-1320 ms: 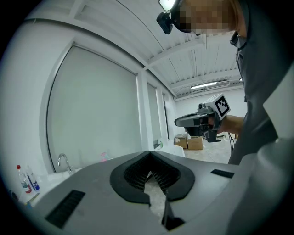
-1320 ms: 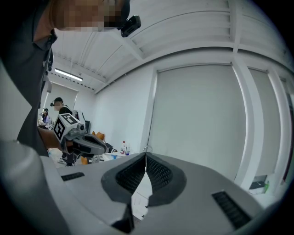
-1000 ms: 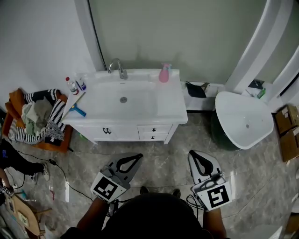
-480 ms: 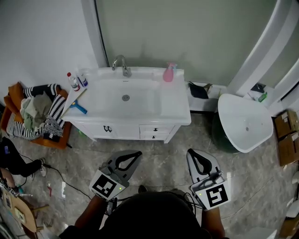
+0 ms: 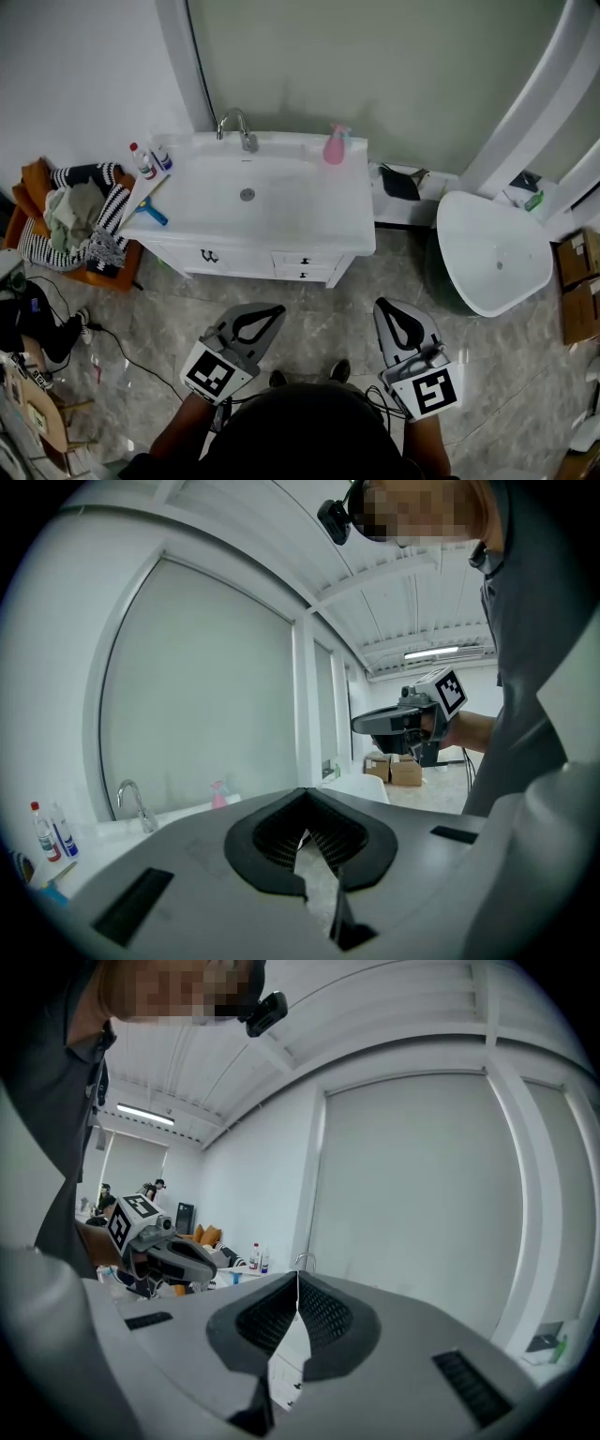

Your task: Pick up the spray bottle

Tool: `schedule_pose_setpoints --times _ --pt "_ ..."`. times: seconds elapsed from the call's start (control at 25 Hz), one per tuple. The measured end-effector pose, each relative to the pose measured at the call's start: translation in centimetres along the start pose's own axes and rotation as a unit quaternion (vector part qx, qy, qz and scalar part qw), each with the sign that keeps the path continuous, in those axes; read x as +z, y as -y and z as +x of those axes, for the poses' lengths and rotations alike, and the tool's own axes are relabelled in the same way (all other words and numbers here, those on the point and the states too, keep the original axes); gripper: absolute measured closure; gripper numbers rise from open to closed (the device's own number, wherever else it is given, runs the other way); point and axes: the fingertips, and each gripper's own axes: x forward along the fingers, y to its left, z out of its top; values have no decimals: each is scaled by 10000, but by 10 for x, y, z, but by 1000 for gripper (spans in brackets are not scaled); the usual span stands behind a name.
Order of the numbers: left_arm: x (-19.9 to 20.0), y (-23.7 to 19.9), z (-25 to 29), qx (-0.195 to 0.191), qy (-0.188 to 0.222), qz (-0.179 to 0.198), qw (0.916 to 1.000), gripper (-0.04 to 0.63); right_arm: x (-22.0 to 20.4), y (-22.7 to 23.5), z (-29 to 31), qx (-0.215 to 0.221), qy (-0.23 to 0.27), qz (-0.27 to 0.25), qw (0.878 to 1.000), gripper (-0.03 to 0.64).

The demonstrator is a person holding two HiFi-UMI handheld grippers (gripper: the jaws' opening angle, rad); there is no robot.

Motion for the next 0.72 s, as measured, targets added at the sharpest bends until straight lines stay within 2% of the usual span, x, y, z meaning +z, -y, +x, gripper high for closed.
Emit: schedule_pose_setpoints --times 0.28,0.44,0.6,0.72 --pt "9 23 59 181 -187 -113 9996 591 -16 67 -12 165 12 132 9998 607" --pt "6 29 97 292 -427 -433 9977 591 -31 98 -16 309 -74 212 9993 607" --pt "26 46 123 193 -213 -14 9996 591 -38 116 -26 456 -68 220 9987 607" --pt "30 47 130 477 -154 91 9987 592 -42 133 -31 457 33 221 9987 607"
